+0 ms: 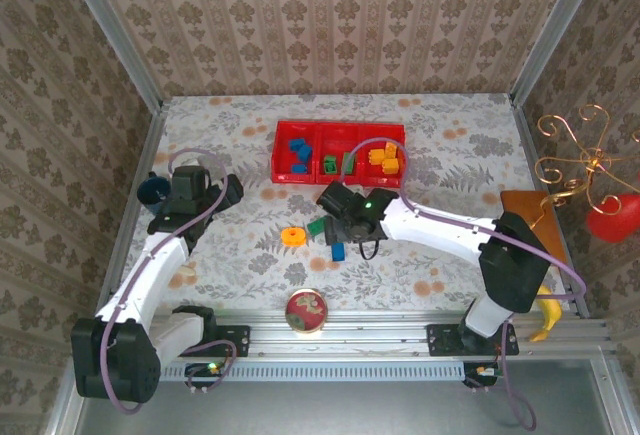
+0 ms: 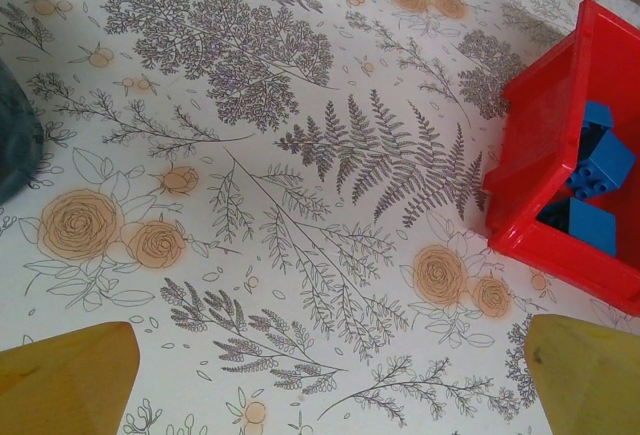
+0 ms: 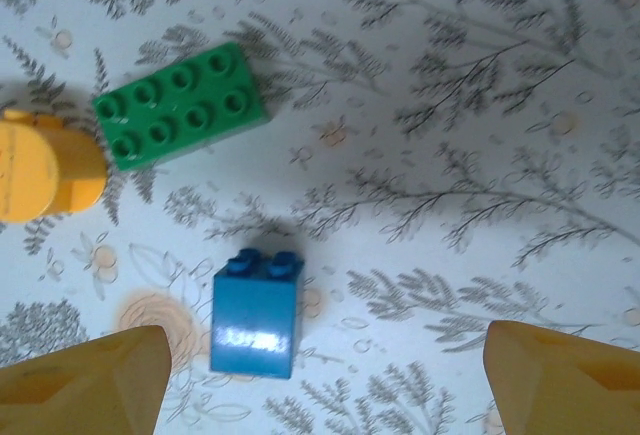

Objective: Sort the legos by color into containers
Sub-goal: Pick up the lego from the bottom-center of the table.

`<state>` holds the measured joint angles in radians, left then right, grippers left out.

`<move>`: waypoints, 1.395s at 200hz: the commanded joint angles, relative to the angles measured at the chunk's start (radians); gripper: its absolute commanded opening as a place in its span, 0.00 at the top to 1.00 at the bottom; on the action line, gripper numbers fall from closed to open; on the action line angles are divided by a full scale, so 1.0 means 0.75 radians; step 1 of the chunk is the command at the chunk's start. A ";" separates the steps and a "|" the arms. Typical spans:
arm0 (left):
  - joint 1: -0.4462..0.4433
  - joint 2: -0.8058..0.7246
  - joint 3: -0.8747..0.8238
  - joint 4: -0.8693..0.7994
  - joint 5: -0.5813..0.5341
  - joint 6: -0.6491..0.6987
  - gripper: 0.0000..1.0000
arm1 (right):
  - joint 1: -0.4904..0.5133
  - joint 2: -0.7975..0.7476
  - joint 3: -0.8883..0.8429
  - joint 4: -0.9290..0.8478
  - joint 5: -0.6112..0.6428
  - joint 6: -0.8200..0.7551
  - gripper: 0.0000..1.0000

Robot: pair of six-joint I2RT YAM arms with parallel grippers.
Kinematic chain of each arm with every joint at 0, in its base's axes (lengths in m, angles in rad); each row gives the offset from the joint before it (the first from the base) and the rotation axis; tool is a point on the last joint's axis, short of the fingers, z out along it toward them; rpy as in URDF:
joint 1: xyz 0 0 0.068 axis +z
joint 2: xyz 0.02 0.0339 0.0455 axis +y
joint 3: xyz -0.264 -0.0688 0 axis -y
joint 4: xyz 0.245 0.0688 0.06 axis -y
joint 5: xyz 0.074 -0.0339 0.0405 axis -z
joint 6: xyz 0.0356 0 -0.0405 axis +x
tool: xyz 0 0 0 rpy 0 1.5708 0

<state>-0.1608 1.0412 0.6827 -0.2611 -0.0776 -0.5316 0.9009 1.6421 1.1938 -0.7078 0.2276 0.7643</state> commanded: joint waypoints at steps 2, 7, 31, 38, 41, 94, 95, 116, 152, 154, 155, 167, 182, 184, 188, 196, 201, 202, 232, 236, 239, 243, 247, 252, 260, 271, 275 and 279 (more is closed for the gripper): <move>0.014 0.006 0.027 0.000 0.014 -0.009 0.00 | 0.028 0.055 -0.008 -0.025 -0.059 0.072 0.17; 0.014 0.005 0.027 0.000 0.014 -0.012 0.00 | 0.030 0.065 -0.004 -0.024 -0.066 0.072 0.17; 0.014 0.007 0.022 0.005 0.014 -0.016 0.00 | 0.040 0.096 -0.003 -0.008 -0.081 0.076 0.17; 0.013 0.007 0.022 0.006 0.015 -0.015 0.00 | 0.040 0.104 -0.008 0.002 -0.087 0.076 0.18; 0.014 0.008 0.022 0.005 0.016 -0.016 0.00 | 0.040 0.107 -0.008 0.004 -0.087 0.077 0.18; 0.013 0.011 0.017 0.009 0.014 -0.019 0.00 | 0.040 0.183 -0.010 0.046 -0.111 0.064 0.26; 0.013 0.011 0.016 0.009 0.014 -0.019 0.00 | 0.040 0.184 -0.008 0.047 -0.111 0.065 0.26; 0.014 0.014 0.016 0.007 0.015 -0.020 0.00 | 0.041 0.222 -0.003 0.071 -0.119 0.061 0.31; 0.014 0.009 0.017 0.001 0.012 -0.018 0.00 | 0.040 0.271 0.004 0.105 -0.152 0.054 0.34; 0.015 0.008 0.016 0.002 0.011 -0.019 0.00 | 0.040 0.273 0.004 0.105 -0.150 0.055 0.34; 0.016 0.008 0.016 0.002 0.010 -0.018 0.00 | 0.041 0.275 0.004 0.105 -0.150 0.055 0.34; 0.014 0.012 0.014 0.004 0.009 -0.020 0.00 | 0.040 0.290 0.003 0.105 -0.150 0.055 0.34; 0.015 0.014 0.012 0.006 0.012 -0.021 0.00 | 0.040 0.306 0.000 0.105 -0.150 0.055 0.35; 0.014 0.015 0.012 0.006 0.012 -0.021 0.00 | 0.041 0.309 0.000 0.107 -0.150 0.054 0.35; 0.014 0.017 0.013 0.007 0.013 -0.022 0.00 | 0.040 0.313 0.000 0.107 -0.150 0.053 0.35; 0.015 0.017 0.014 0.007 0.012 -0.022 0.00 | 0.040 0.322 -0.001 0.109 -0.153 0.053 0.36; 0.014 0.019 0.014 0.009 0.015 -0.022 0.00 | 0.040 0.329 0.000 0.111 -0.154 0.052 0.37; 0.015 0.019 0.014 0.009 0.016 -0.022 0.00 | 0.040 0.329 0.000 0.111 -0.154 0.052 0.37; 0.014 0.019 0.014 0.007 0.016 -0.022 0.00 | 0.040 0.358 0.003 0.115 -0.158 0.049 0.41; 0.014 0.019 0.014 0.007 0.016 -0.022 0.00 | 0.040 0.359 0.002 0.117 -0.159 0.050 0.42; 0.015 0.019 0.014 0.008 0.016 -0.021 0.00 | 0.040 0.361 0.002 0.118 -0.159 0.050 0.43; 0.014 0.019 0.014 0.006 0.016 -0.023 0.00 | 0.040 0.363 0.002 0.117 -0.160 0.048 0.44; 0.014 0.019 0.014 0.005 0.017 -0.022 0.00 | 0.040 0.366 0.002 0.117 -0.160 0.049 0.45; 0.014 0.019 0.014 0.006 0.016 -0.022 0.00 | 0.040 0.367 0.002 0.116 -0.160 0.049 0.46; 0.014 0.017 0.012 0.005 0.015 -0.023 0.00 | 0.040 0.371 0.002 0.115 -0.160 0.046 0.48; 0.016 0.017 0.012 0.006 0.014 -0.023 0.00 | 0.041 0.372 0.000 0.112 -0.160 0.046 0.50; 0.014 0.018 0.012 0.005 0.014 -0.022 0.00 | 0.041 0.371 0.000 0.113 -0.158 0.045 0.51; 0.014 0.017 0.012 0.005 0.014 -0.022 0.00 | 0.041 0.371 -0.001 0.113 -0.158 0.045 0.52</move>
<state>-0.1608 1.0523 0.6827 -0.2607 -0.0742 -0.5316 0.9260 1.8797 1.1942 -0.6376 0.1307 0.7895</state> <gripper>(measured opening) 0.999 0.503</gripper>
